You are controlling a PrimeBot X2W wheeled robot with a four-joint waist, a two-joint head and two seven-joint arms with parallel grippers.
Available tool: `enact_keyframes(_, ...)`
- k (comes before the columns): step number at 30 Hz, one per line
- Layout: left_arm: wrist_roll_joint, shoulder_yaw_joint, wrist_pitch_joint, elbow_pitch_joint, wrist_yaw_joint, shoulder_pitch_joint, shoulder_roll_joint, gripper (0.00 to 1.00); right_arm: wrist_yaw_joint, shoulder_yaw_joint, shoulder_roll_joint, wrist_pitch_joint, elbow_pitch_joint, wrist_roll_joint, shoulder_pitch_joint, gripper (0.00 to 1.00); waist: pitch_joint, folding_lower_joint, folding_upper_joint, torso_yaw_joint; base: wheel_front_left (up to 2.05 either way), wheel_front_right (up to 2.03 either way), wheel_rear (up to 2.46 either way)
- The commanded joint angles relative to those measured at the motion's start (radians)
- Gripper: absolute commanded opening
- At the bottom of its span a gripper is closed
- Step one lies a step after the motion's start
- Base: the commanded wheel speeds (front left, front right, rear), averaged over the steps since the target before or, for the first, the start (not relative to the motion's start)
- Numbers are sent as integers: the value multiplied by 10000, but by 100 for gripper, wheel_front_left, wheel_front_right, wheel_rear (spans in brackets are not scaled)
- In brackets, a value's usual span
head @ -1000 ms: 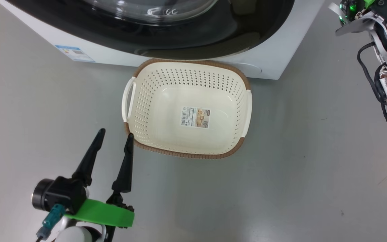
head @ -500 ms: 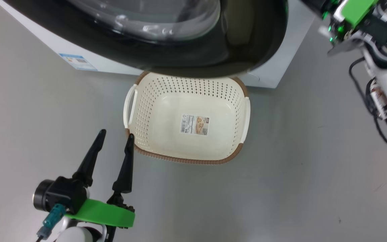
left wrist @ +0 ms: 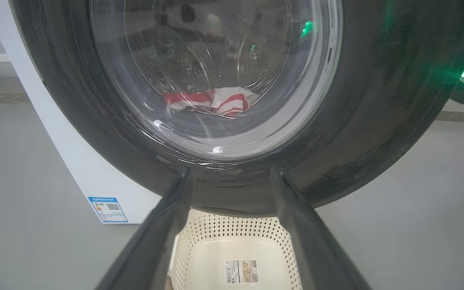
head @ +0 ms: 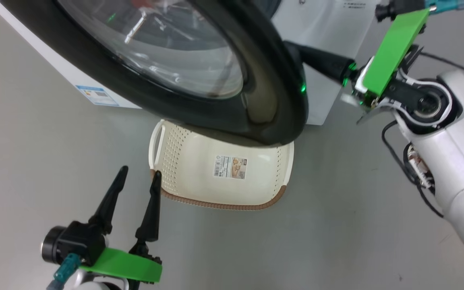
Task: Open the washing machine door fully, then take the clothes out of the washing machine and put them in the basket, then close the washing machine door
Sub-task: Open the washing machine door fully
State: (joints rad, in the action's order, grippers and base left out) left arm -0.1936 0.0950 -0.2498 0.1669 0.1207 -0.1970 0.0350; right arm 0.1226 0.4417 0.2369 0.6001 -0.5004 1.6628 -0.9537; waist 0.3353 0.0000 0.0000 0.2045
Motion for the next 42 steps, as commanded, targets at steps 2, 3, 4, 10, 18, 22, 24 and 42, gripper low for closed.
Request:
enact_keyframes(2, 47, -327, -120, -263, -82, 134, 152, 100, 81, 172, -298, 145, 479, -66, 376, 0, -108, 0, 0, -25, 0, 0, 0)
enact_keyframes(3, 48, -331, -120, -268, -84, 156, 152, 100, 81, 206, -316, 213, 557, -69, 480, 0, -137, 0, 0, -28, 0, 0, 0)
enact_keyframes(4, 49, -336, -120, -277, -84, 178, 152, 100, 81, 221, -341, 264, 641, -60, 578, 0, -158, 0, 0, -30, 0, 0, 0)
enact_keyframes(10, 60, -356, -120, -326, -112, 286, 152, 100, 81, 301, -458, 422, 984, -148, 1013, 0, -284, 0, 0, -60, 0, 0, 0)
enact_keyframes(18, 10, -351, -120, -342, -98, 302, 152, 100, 81, -40, -462, -57, 932, -408, 1246, 8, -426, 0, 0, -84, 0, 0, 0)
enact_keyframes(22, 22, -365, -120, -329, -76, 323, 152, 100, 81, -271, -413, -353, 879, -504, 1406, 38, -524, 0, 0, -109, 0, 0, 0)
enact_keyframes(24, 38, -404, -120, -308, -65, 355, 152, 100, 81, -379, -370, -486, 852, -543, 1534, 51, -599, 0, 0, -143, 0, 0, 0)
enact_keyframes(42, 203, -993, -120, -262, 24, 972, 152, 100, 81, -1143, -13, -1722, 1105, -673, 4174, 100, -1467, 0, 0, -853, 0, 0, 0)
